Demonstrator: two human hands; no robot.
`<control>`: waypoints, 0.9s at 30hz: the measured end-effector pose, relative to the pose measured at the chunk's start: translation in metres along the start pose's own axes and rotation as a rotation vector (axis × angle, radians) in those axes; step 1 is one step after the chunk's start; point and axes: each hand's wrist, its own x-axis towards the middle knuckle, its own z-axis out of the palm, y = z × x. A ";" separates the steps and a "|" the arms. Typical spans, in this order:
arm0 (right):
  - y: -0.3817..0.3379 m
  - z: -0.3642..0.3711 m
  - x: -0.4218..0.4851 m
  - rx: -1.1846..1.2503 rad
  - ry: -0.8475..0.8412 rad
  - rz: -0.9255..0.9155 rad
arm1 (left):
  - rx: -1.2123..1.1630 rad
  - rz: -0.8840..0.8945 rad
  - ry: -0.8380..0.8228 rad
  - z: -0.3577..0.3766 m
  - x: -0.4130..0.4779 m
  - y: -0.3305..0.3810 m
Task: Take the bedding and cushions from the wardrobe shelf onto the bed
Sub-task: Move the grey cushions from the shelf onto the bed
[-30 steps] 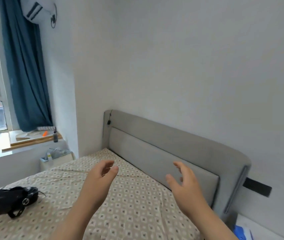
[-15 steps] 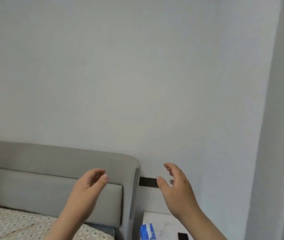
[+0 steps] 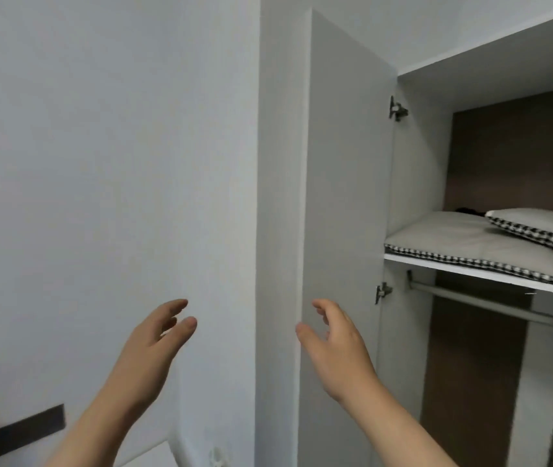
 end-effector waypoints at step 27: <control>0.128 -0.371 0.006 -0.493 1.002 0.370 | -0.475 0.376 -0.799 0.473 0.088 0.146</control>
